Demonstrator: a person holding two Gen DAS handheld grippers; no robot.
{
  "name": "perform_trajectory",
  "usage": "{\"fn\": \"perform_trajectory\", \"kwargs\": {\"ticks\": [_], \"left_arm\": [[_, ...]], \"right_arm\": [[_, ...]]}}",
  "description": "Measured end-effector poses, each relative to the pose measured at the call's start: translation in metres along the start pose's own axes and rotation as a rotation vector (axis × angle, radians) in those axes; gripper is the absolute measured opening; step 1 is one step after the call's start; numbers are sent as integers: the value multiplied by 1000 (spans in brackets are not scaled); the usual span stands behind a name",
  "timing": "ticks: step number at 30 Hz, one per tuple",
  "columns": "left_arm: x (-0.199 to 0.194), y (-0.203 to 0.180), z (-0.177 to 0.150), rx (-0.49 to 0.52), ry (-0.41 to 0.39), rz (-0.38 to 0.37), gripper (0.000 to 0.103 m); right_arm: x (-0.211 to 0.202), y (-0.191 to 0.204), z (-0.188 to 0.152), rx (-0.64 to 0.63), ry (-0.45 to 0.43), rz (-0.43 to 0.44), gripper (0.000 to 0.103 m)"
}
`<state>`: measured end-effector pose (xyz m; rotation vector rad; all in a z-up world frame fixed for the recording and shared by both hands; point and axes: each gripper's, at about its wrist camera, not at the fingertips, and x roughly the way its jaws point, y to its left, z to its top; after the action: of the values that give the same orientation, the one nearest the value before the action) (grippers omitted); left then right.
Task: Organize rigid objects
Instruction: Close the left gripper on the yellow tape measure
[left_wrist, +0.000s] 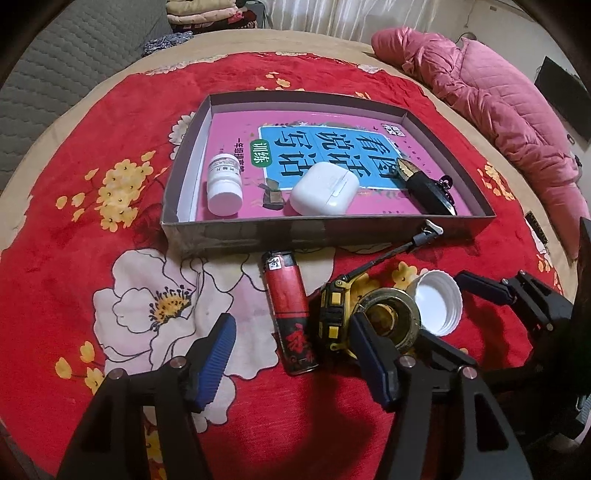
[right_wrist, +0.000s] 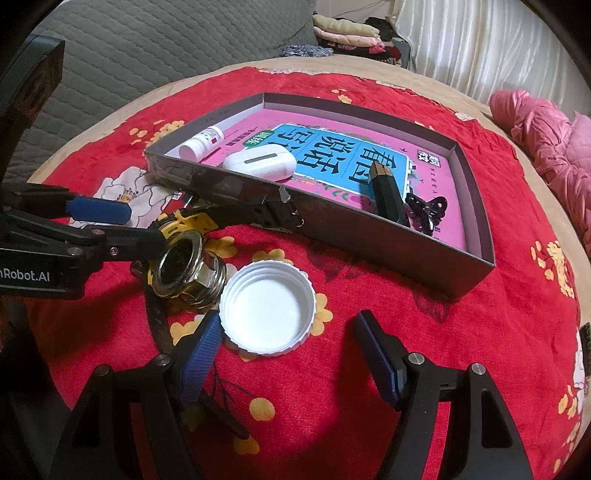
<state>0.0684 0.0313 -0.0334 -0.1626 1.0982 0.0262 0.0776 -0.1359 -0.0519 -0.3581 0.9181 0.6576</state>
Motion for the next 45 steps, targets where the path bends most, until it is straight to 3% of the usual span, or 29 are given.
{"fn": "perform_trajectory", "kwargs": {"ticks": [7, 10, 16, 18, 19, 32, 40, 42, 45], "left_arm": [[5, -4, 10, 32, -24, -12, 61], [8, -9, 15, 46, -27, -26, 48], [15, -17, 22, 89, -14, -20, 35], [17, -16, 24, 79, -4, -48, 28], [18, -15, 24, 70, 6, -75, 17], [34, -9, 32, 21, 96, -136, 19], [42, -10, 32, -2, 104, -144, 20], [42, -7, 32, -17, 97, -156, 20], [38, -4, 29, -43, 75, -171, 19]], "right_arm": [[0, 0, 0, 2, 0, 1, 75], [1, -1, 0, 16, -2, 11, 75], [2, -3, 2, 30, -3, 21, 75], [2, -4, 2, 28, -3, 20, 75], [2, -4, 2, 28, -4, 21, 75], [8, -5, 5, 19, -11, 2, 75], [8, -9, 6, 32, -16, 14, 75], [8, -10, 7, 35, -17, 14, 72], [6, -12, 8, 33, -25, 9, 57]]}}
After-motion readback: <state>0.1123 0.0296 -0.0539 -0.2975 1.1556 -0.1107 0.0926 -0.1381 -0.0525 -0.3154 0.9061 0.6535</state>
